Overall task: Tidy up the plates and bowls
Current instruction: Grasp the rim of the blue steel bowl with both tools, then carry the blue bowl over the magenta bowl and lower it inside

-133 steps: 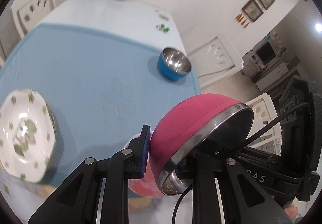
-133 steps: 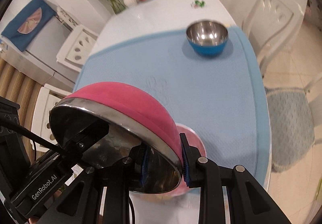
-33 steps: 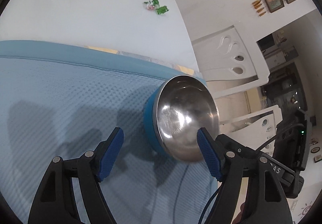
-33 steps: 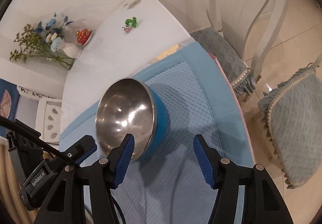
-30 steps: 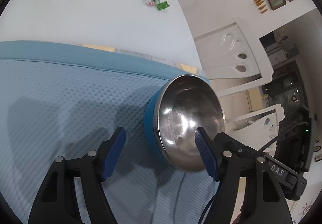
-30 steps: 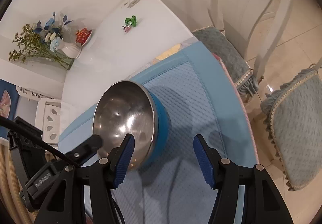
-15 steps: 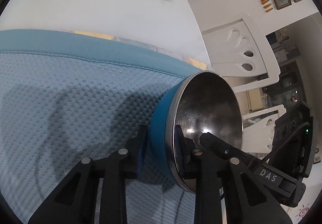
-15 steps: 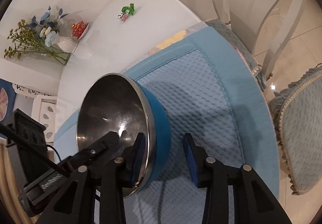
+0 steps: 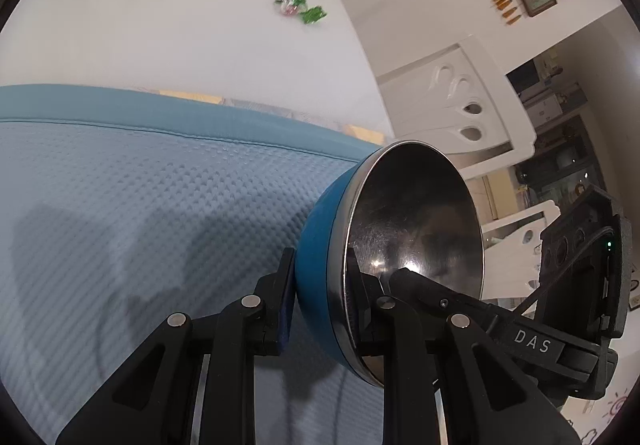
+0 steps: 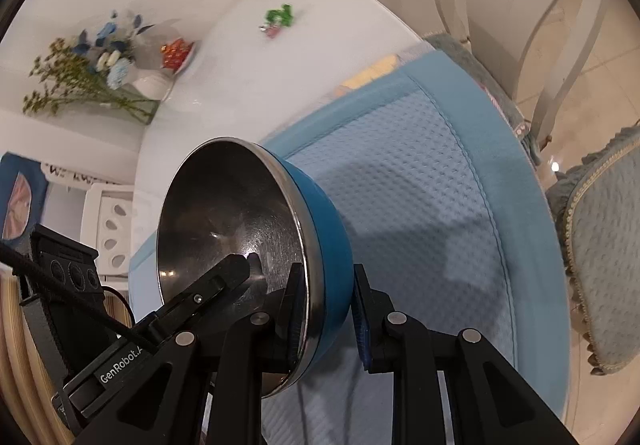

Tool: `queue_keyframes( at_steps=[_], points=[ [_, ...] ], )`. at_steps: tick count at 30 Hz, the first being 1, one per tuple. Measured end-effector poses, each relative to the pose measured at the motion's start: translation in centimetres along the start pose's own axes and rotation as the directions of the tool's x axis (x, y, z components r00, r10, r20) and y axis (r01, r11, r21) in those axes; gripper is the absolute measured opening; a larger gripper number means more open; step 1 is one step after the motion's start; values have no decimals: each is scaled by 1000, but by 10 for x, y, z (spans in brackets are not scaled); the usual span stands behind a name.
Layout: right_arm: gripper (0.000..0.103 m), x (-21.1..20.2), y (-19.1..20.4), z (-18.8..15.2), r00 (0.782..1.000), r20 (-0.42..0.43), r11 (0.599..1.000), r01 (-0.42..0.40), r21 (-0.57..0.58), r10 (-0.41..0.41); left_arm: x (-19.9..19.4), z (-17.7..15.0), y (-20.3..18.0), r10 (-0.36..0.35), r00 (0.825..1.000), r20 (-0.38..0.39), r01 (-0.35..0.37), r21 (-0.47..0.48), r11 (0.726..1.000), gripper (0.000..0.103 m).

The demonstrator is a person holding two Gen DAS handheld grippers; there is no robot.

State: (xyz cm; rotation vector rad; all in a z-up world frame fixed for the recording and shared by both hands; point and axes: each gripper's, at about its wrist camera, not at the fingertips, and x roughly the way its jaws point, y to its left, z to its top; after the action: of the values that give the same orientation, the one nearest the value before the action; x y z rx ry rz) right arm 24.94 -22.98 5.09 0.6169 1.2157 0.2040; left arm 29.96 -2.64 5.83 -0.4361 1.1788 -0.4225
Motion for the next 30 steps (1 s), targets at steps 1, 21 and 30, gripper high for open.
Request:
queue_keyframes(
  at_steps=[1,21,30],
  points=[
    [21,-7,4,-4,1000,4,1000,-3,-7,3,-9,-4,-3,-3,1000,11,2,6,1000,18],
    [21,-128,81,-159,998,-32,973,-64,-221,58,-176,-140,-35,27,985,173,-26,-6,1000,18],
    [23,-129,76,-213,993,-119,962,-46,-270,14,-193,-192,-32,57,985,165,-51,-40,998,18]
  ],
)
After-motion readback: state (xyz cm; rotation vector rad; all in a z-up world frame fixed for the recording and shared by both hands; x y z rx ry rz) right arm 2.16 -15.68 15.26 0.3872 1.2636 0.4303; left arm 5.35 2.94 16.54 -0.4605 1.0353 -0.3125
